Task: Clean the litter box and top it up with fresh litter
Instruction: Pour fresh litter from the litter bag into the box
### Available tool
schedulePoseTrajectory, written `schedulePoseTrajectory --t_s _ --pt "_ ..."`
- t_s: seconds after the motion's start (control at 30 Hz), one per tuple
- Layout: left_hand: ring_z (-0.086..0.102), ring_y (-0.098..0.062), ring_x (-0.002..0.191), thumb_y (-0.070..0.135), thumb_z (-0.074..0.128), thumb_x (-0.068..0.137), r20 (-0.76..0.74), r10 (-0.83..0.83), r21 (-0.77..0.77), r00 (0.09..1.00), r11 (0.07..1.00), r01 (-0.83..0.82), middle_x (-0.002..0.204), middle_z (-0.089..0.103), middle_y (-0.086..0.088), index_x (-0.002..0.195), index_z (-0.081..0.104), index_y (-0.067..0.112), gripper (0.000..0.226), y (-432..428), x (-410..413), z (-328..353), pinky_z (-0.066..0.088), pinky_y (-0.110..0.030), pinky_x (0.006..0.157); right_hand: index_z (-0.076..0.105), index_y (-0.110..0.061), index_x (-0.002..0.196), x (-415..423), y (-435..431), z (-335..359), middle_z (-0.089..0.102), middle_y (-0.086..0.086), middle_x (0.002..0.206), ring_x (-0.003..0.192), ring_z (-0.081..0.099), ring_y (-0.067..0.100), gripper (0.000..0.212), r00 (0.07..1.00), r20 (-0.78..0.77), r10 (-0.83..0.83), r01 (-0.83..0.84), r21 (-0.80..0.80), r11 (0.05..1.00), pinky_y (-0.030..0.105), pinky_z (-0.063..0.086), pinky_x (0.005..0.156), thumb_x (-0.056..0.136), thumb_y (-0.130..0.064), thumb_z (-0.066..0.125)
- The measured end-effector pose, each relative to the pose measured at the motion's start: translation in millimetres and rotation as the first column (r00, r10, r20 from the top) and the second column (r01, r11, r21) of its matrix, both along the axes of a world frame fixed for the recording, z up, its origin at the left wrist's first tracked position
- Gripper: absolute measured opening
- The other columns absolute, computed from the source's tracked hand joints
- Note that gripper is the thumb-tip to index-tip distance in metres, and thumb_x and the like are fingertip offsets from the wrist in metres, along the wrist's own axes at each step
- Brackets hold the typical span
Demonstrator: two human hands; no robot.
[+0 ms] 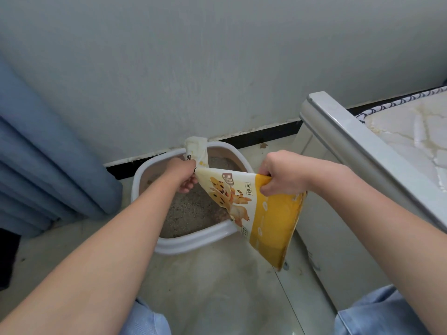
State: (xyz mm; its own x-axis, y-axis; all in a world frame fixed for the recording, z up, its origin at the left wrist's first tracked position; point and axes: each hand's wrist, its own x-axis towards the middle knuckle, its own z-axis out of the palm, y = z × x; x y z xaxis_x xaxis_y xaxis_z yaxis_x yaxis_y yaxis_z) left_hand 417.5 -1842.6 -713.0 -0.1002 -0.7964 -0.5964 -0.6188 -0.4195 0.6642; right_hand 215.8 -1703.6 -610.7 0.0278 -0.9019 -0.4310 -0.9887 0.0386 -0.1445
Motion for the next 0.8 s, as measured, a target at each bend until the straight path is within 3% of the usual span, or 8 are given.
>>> schedulePoseTrajectory --t_s 0.17,0.27,0.43,0.53,0.8 --pt "0.050 -0.019 0.045 0.020 0.045 0.094 0.005 -0.006 -0.011 1.000 1.000 0.006 0.063 0.063 -0.007 0.078 0.059 0.004 0.026 0.1 2.7 -2.4 0.044 -0.023 0.051 0.073 -0.014 0.085 -0.6 -3.0 -1.2 0.072 0.009 0.082 0.069 0.068 0.024 0.020 1.000 -0.013 0.001 -0.001 -0.019 1.000 0.037 0.058 0.059 0.082 -0.033 0.068" --pt "0.050 -0.019 0.045 0.021 0.045 0.095 0.008 -0.004 -0.006 1.000 1.000 0.004 0.063 0.064 -0.007 0.078 0.059 0.005 0.027 -0.5 3.9 -4.5 0.044 -0.023 0.051 0.072 -0.012 0.084 -1.2 -4.2 -3.7 0.071 0.011 0.083 0.058 0.058 0.018 0.021 1.000 -0.016 -0.006 0.006 -0.028 1.000 0.032 0.049 0.053 0.082 -0.032 0.068" --pt "0.050 -0.019 0.047 0.021 0.044 0.096 0.015 -0.013 -0.002 1.000 1.000 0.013 0.066 0.065 -0.008 0.080 0.059 0.005 0.027 -1.1 3.8 -4.0 0.044 -0.024 0.052 0.072 -0.013 0.083 0.7 -2.8 -0.9 0.069 0.010 0.077 0.056 0.053 0.015 0.019 1.000 -0.008 -0.004 0.004 -0.034 0.999 0.027 0.043 0.051 0.084 -0.030 0.067" --pt "0.050 -0.019 0.046 0.021 0.043 0.096 0.017 -0.008 -0.005 1.000 1.000 0.008 0.065 0.064 -0.008 0.079 0.059 0.005 0.028 -1.3 3.1 -4.8 0.044 -0.024 0.051 0.070 -0.010 0.081 3.6 -1.3 0.7 0.057 0.004 0.066 0.054 0.049 0.015 0.020 1.000 -0.020 0.011 -0.012 -0.052 0.999 0.028 0.040 0.050 0.083 -0.030 0.066" --pt "0.050 -0.019 0.046 0.020 0.045 0.094 0.005 0.002 -0.034 1.000 0.999 -0.002 0.066 0.066 -0.009 0.082 0.061 0.003 0.026 -1.4 2.0 -1.7 0.046 -0.025 0.052 0.070 -0.011 0.080 8.7 -0.1 13.8 0.056 0.002 0.065 0.053 0.048 0.015 0.018 0.998 -0.044 0.044 -0.047 -0.055 0.997 0.026 0.040 0.049 0.085 -0.028 0.066"
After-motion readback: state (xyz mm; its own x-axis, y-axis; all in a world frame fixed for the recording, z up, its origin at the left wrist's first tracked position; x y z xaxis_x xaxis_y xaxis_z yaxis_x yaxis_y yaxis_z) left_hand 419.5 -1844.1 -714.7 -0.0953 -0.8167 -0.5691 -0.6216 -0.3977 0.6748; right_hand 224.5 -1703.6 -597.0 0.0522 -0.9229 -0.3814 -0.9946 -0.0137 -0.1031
